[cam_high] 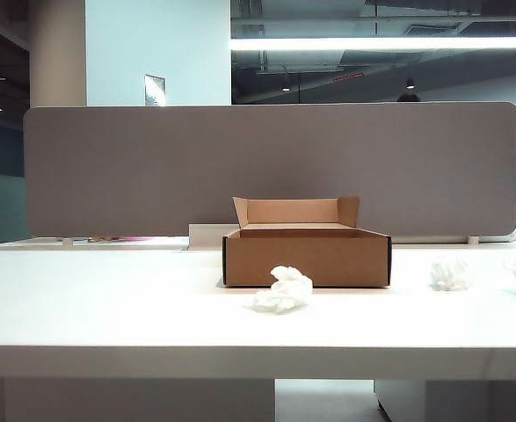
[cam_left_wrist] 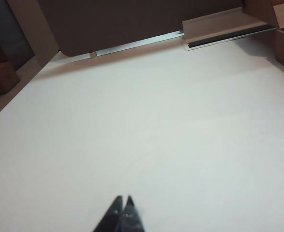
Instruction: Pick up all the paper balls on the table and put them in the paper box.
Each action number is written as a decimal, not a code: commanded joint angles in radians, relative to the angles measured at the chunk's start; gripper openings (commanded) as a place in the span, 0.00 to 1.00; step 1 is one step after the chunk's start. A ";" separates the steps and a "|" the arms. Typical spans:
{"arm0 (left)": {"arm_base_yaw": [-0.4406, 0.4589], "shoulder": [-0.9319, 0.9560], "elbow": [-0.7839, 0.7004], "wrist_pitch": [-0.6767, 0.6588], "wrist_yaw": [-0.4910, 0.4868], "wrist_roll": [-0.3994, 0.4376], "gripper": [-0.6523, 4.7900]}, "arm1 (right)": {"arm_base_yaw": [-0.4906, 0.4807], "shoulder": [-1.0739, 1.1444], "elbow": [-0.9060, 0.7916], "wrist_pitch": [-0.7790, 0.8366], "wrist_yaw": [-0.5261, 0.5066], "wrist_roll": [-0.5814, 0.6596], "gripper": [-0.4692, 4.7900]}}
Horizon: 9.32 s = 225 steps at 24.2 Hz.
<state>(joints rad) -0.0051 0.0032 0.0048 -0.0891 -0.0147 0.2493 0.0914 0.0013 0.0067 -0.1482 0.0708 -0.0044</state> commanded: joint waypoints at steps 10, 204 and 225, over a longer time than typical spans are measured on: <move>0.000 0.001 0.003 0.023 0.050 -0.305 0.11 | 0.002 -0.002 -0.002 0.061 -0.071 0.037 0.08; -0.530 1.806 1.324 0.016 0.238 -0.220 0.80 | 0.032 1.741 1.238 -0.022 -0.154 0.029 0.09; -0.509 1.743 1.324 -0.076 0.174 -0.169 0.80 | 0.169 1.794 1.241 0.129 -0.392 0.030 1.00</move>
<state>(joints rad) -0.5175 1.7634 1.3254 -0.1589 0.1799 0.0708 0.2611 1.8118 1.2423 -0.0341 -0.3161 0.0280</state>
